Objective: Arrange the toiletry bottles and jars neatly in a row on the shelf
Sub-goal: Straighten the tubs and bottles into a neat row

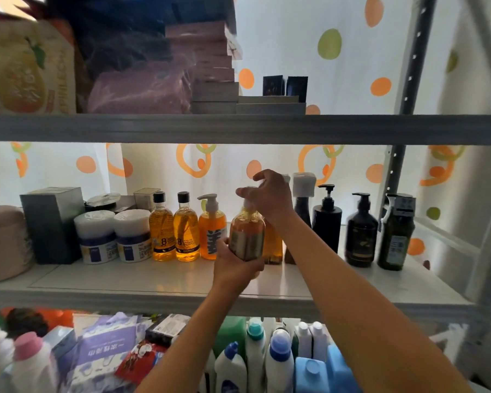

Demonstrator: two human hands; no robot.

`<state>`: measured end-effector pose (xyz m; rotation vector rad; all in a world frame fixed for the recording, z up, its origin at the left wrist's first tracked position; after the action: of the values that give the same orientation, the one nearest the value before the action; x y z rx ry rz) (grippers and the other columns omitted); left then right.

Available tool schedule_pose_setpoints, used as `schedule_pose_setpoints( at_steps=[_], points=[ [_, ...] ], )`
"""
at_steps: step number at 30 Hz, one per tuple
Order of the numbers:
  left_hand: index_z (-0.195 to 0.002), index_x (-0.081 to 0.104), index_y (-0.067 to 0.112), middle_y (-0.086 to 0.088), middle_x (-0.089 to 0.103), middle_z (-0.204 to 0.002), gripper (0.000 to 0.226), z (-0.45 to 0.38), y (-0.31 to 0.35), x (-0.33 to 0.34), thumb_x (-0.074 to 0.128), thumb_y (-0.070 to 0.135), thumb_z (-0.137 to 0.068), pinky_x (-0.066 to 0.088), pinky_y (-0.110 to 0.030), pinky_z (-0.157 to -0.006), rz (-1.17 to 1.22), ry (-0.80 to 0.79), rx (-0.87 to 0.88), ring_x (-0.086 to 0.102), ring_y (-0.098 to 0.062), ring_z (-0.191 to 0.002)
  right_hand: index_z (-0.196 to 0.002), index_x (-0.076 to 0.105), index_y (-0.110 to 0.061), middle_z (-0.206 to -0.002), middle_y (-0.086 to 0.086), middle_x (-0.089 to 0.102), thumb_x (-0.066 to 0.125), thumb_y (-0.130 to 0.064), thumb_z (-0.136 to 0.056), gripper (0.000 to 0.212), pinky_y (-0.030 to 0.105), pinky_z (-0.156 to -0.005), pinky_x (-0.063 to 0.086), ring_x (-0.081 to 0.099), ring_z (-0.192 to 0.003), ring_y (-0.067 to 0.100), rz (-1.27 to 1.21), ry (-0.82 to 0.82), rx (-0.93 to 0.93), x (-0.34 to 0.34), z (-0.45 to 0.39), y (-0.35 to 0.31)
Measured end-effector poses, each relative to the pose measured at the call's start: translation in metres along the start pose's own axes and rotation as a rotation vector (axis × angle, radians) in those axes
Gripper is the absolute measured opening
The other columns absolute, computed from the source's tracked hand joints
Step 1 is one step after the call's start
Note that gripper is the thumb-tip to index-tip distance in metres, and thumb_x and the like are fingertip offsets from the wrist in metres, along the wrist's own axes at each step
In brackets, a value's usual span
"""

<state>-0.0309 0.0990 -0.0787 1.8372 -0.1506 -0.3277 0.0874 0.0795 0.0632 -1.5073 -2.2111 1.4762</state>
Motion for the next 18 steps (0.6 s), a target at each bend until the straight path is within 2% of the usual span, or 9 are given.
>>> schedule_pose_setpoints(
  at_steps=[4,7,10,11,13,15,18],
  points=[
    [-0.121,0.035,0.020,-0.007,0.054,-0.107,0.076,0.009,-0.006,-0.006,0.083,0.008,-0.063,0.060,-0.032,-0.067,0.065,-0.186,-0.027,0.061,-0.025,-0.096,-0.117,0.062,-0.020,-0.100,-0.007,0.062,0.083,-0.052,-0.068,0.062,0.019,-0.072,0.054,0.065,-0.090,0.010,-0.072,-0.212,-0.027,0.001,-0.001,0.009],
    [-0.121,0.038,0.020,-0.010,0.055,-0.108,0.079,0.012,-0.016,-0.011,0.079,0.004,-0.056,0.059,-0.038,-0.070,0.103,-0.256,-0.081,0.059,-0.029,-0.098,-0.113,0.068,-0.013,-0.094,-0.008,0.064,0.082,-0.039,-0.076,0.047,0.007,-0.056,0.049,0.065,-0.080,0.005,-0.111,-0.408,-0.023,0.000,0.008,0.012],
    [-0.118,0.045,0.019,-0.013,0.056,-0.111,0.078,0.016,-0.025,-0.016,0.072,0.009,-0.045,0.057,-0.041,-0.077,0.136,-0.329,-0.127,0.056,-0.031,-0.102,-0.108,0.071,-0.009,-0.099,0.004,0.071,0.078,-0.029,-0.083,0.033,0.014,-0.060,0.055,0.069,-0.081,0.012,-0.059,-0.602,-0.054,0.007,0.017,0.005],
    [-0.118,0.047,0.017,-0.014,0.056,-0.112,0.077,0.016,-0.027,-0.018,0.070,0.010,-0.044,0.057,-0.041,-0.078,0.151,-0.347,-0.133,0.056,-0.031,-0.103,-0.105,0.072,-0.008,-0.098,0.006,0.072,0.078,-0.028,-0.083,0.030,0.017,-0.061,0.056,0.071,-0.080,0.014,-0.040,-0.622,-0.075,0.009,0.018,0.001],
    [-0.117,0.049,0.016,-0.016,0.057,-0.113,0.075,0.015,-0.026,-0.019,0.069,0.010,-0.045,0.056,-0.035,-0.072,0.171,-0.374,-0.141,0.057,-0.032,-0.102,-0.095,0.073,-0.008,-0.089,0.007,0.072,0.079,-0.025,-0.081,0.023,0.019,-0.058,0.057,0.071,-0.073,0.015,0.007,-0.554,-0.104,0.012,0.014,-0.005],
    [-0.116,0.048,0.016,-0.014,0.059,-0.111,0.065,0.013,-0.018,-0.019,0.070,0.003,-0.056,0.054,-0.028,-0.065,0.135,-0.389,-0.110,0.058,-0.028,-0.099,-0.087,0.073,-0.007,-0.082,0.006,0.071,0.080,-0.023,-0.079,0.019,0.017,-0.052,0.055,0.071,-0.067,0.016,0.056,-0.444,-0.130,0.013,0.009,-0.012],
    [-0.119,0.044,0.023,-0.004,0.060,-0.110,0.063,0.011,-0.005,-0.017,0.074,-0.002,-0.069,0.054,-0.024,-0.073,0.044,-0.380,-0.005,0.060,-0.019,-0.101,-0.078,0.074,-0.009,-0.075,0.003,0.071,0.080,-0.025,-0.076,0.017,0.017,-0.050,0.054,0.069,-0.066,0.016,0.119,-0.264,-0.152,0.013,0.002,-0.022]
  ],
)
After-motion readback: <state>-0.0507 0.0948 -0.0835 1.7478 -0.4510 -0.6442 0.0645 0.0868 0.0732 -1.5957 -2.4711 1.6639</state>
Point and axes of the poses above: each hand's wrist, its own z-axis away from the middle knuckle, its own x-axis out of the palm, y = z × x, the point moved 6 cm from there along -z, towards the middle knuckle
